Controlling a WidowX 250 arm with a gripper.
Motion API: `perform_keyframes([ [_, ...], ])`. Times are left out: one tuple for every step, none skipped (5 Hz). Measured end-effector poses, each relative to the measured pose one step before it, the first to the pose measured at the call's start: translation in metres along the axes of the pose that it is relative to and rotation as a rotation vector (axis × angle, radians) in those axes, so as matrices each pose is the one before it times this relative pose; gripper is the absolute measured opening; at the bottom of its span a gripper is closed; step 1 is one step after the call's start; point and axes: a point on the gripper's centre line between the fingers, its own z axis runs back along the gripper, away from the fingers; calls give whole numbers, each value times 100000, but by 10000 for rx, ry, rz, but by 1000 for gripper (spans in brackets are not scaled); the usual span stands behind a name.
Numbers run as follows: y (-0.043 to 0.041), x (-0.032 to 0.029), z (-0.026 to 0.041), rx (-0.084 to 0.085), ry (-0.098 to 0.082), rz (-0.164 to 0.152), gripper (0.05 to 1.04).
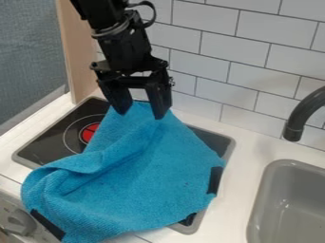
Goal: Fold the cloth from top right to the left
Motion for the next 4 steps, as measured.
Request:
perform_keyframes([
  [-87,-472,-589,-45,258,62,998],
  [-1683,120,-1849,139,379,20,998],
  [-2427,235,-2233,20,133,-190,998],
  [-2579,-305,-3036,173,411,-229,998],
])
